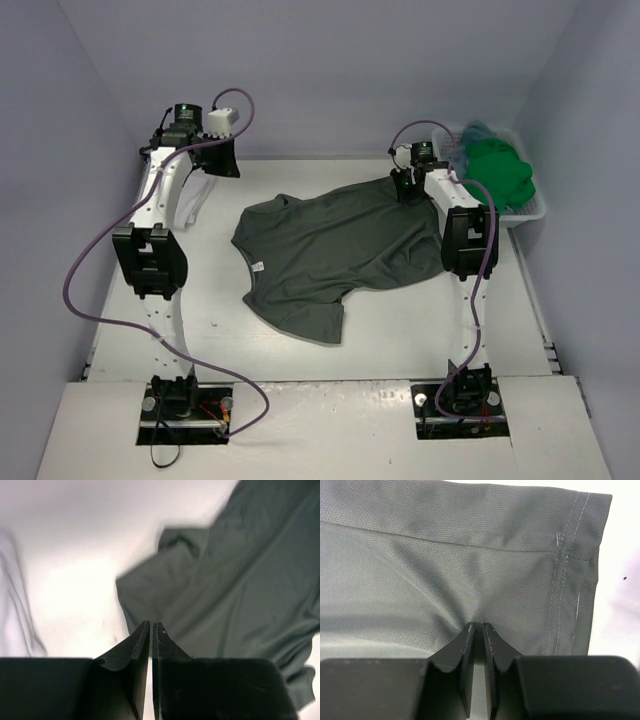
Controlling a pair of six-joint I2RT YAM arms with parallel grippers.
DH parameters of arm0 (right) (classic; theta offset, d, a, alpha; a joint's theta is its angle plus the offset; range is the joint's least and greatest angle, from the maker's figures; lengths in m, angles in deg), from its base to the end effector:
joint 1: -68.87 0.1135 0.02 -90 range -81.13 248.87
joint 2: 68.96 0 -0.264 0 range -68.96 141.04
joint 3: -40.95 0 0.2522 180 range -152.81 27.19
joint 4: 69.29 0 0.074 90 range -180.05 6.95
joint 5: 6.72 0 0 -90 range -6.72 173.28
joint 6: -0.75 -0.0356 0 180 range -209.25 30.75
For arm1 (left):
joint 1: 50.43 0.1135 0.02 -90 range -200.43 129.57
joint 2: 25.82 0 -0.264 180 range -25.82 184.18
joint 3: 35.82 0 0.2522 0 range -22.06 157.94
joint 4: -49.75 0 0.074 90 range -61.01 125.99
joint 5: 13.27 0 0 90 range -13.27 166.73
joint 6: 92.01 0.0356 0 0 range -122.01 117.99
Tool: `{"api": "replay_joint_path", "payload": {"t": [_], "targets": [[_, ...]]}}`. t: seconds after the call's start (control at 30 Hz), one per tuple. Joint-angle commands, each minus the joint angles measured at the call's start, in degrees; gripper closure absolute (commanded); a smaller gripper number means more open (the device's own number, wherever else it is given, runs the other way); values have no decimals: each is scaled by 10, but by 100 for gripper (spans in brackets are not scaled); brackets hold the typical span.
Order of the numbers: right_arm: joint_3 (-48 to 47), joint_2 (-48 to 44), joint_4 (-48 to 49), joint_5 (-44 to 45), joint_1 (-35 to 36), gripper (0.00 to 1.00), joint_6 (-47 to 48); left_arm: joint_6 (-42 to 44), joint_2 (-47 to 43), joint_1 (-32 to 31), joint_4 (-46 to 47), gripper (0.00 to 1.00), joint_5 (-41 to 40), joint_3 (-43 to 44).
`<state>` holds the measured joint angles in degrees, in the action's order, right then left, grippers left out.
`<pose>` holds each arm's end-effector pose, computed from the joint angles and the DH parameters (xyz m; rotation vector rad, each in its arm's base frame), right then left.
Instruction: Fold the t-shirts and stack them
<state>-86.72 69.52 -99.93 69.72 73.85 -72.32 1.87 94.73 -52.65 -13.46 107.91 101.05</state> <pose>0.5440 0.0558 0.1693 -0.5513 2.2072 0.1620 0.4665 -0.0365 0.3355 0.3775 2.2954 -0.6318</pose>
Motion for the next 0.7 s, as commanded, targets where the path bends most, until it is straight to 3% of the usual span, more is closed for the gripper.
{"api": "replay_joint_path", "payload": {"t": [0.0,0.13,0.37,0.67], "targets": [[13,-40,-40,-16,4,90,-1,-33,51,-23,25,97,22,83],[18,-45,-40,-23,4,88,0,-24,158,-47,14,91,28,174],[25,-56,-39,-42,3,87,-5,-52,239,-73,61,68,-1,246],[37,-72,-39,-62,2,88,-7,-73,253,-89,110,64,-39,245]]}}
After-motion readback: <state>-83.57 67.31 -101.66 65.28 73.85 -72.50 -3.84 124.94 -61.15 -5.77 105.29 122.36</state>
